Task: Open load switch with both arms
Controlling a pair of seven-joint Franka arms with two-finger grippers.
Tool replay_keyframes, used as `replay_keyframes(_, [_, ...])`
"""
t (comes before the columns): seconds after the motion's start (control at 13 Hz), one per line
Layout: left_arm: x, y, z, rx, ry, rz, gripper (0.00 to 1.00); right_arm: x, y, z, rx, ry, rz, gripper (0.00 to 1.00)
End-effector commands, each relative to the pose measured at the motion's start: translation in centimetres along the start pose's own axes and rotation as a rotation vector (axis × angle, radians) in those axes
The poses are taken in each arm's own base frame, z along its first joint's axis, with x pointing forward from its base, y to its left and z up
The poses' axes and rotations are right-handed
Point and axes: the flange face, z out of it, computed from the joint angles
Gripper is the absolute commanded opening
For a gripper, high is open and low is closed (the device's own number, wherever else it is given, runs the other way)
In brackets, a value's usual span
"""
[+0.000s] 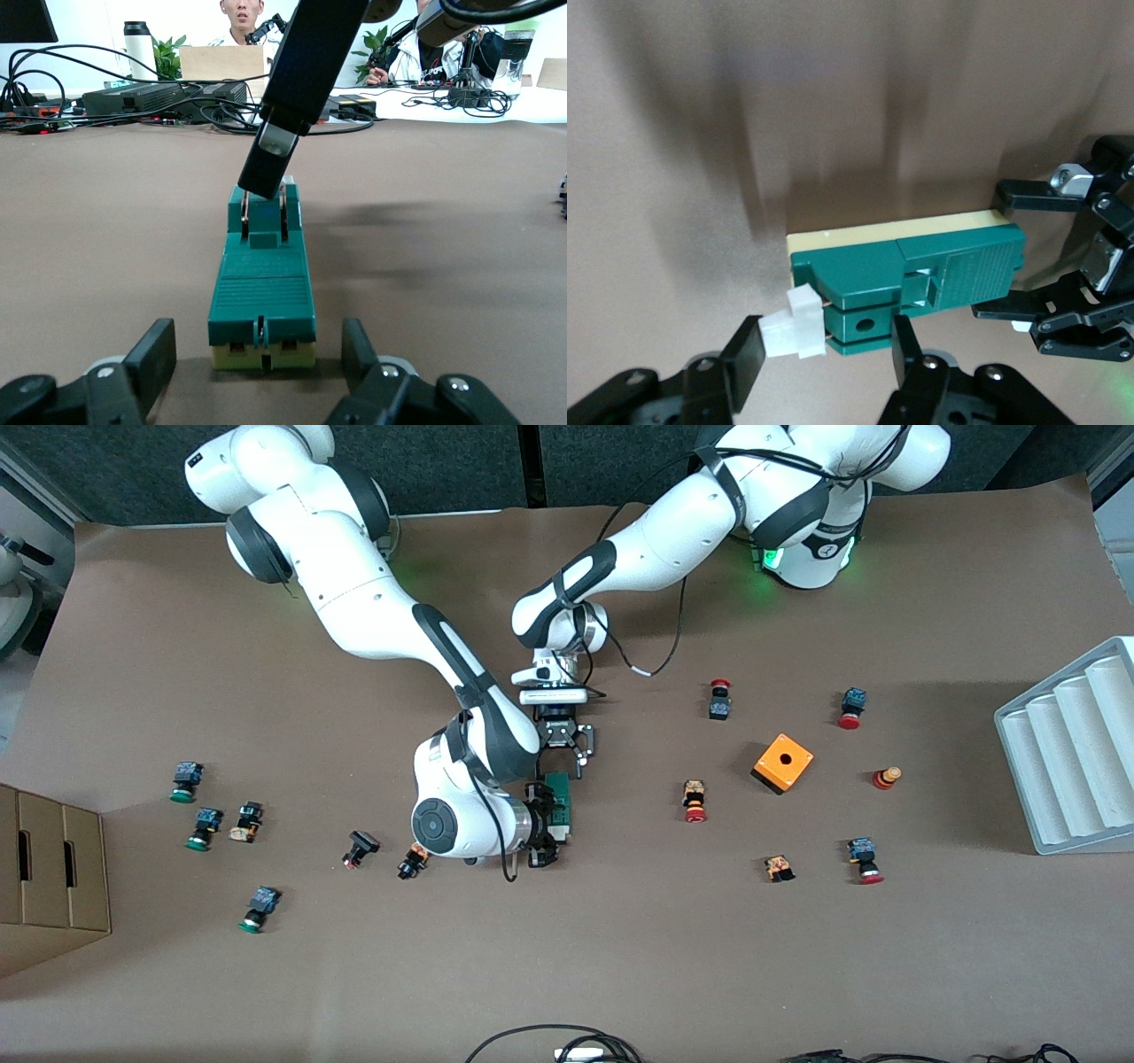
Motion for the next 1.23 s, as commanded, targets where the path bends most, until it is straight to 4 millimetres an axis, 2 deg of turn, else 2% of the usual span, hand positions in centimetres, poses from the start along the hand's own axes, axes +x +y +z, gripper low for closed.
replay_keyframes(0.0, [-1.2,-0.3,0.8,0.010,0.010,0.000,0.83,-0.2,-0.5,0.1,-0.015,-0.026,0.015,0.65])
replay_keyframes(0.08, [-1.2,-0.3,0.8,0.010,0.010,0.000,0.83,-0.3,-0.5,0.0,-0.014,-0.027,0.015,0.61])
replay_keyframes(0.15, [-1.2,-0.3,0.8,0.010,0.010,0.000,0.83,-0.3,-0.5,0.1,-0.015,-0.026,0.015,0.52])
replay_keyframes(0.46, [-1.2,-0.3,0.8,0.010,0.010,0.000,0.83,-0.5,-0.2,-0.2,-0.026,-0.026,0.010,0.42])
replay_keyframes(1.15, [-1.2,-0.3,0.8,0.010,0.010,0.000,0.83,-1.1,0.3,-1.2,-0.035,-0.016,-0.003,0.42])
